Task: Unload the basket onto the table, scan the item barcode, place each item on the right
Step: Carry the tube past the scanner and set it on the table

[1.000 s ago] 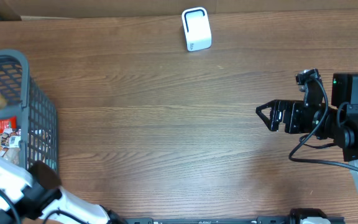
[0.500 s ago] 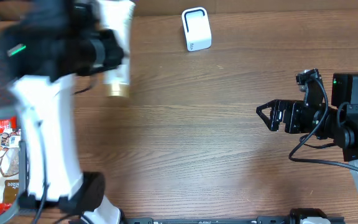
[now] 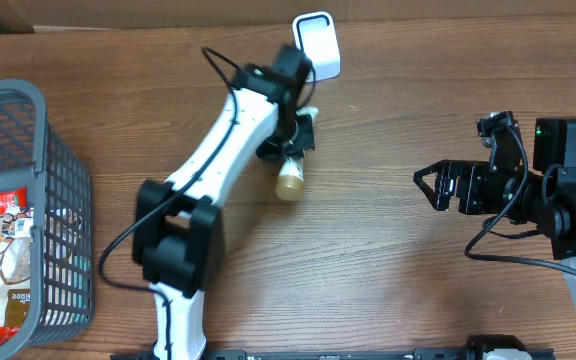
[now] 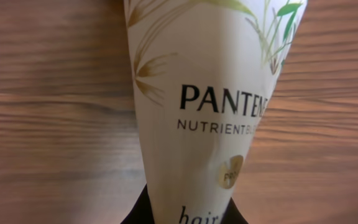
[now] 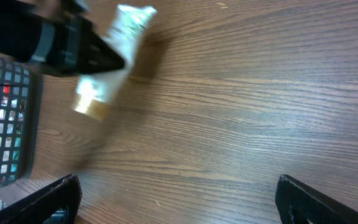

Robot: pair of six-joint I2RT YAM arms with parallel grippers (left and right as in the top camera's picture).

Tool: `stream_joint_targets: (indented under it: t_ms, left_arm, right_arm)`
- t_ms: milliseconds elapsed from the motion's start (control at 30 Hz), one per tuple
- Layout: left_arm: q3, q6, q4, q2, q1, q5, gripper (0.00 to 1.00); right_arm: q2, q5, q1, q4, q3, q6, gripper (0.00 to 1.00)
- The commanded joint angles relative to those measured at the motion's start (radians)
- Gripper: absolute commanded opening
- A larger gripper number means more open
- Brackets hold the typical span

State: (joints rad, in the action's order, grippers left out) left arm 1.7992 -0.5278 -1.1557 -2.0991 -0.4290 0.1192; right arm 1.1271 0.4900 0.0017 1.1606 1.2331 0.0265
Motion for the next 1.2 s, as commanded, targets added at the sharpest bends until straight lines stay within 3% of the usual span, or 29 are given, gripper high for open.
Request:
stream_joint_targets:
  t_ms: [0,133,267,300,467,733,800,867,967,1033,1167]
  left_arm:
    - [-0.020,-0.041,0.017,-0.077,-0.037,0.008,0.04]
    - [-0.020,-0.029,0.029,-0.138,-0.059,0.000,0.11]
    - [-0.019,-0.029,0.040,-0.145,-0.061,-0.008,0.37]
    - [-0.016,-0.019,0.039,-0.145,-0.060,-0.007,0.40]
    - [0.069,0.028,-0.041,-0.143,-0.024,-0.007,0.43]
    - [0.492,0.128,-0.323,-0.142,0.026,-0.007,0.47]
    - [0.619,0.156,-0.394,-0.142,0.027,-0.008,0.68]
    - [0.729,0.179,-0.457,-0.141,0.029,-0.008,0.77]
    - [0.901,0.203,-0.534,-0.140,0.042,-0.005,0.81]
    - [0.970,0.211,-0.534,-0.102,0.067,0.047,0.93]
    - [1.011,0.206,-0.534,0.012,0.156,0.058,0.93]
  right_arm:
    - [-0.003,-0.004,0.003,-0.002,0.025,0.000,1.00]
    - [-0.003,-0.004,0.003,-0.002,0.025,0.000,1.00]
    - [-0.003,-0.004,0.003,-0.003,0.025,0.000,1.00]
    - [-0.003,-0.004,0.003,-0.003,0.025,0.000,1.00]
    - [-0.003,-0.004,0.003,-0.002,0.025,0.000,1.00]
    - [-0.003,-0.004,0.003,-0.003,0.025,0.000,1.00]
    - [-0.003,-0.004,0.003,-0.003,0.025,0.000,1.00]
    - [-0.003,-0.004,0.003,-0.003,0.025,0.000,1.00]
    - [-0.003,-0.004,0.003,-0.003,0.025,0.000,1.00]
    - [-0.003,-0.004,0.003,-0.002,0.025,0.000,1.00]
    - [-0.003,-0.004,0.003,0.005,0.025,0.000,1.00]
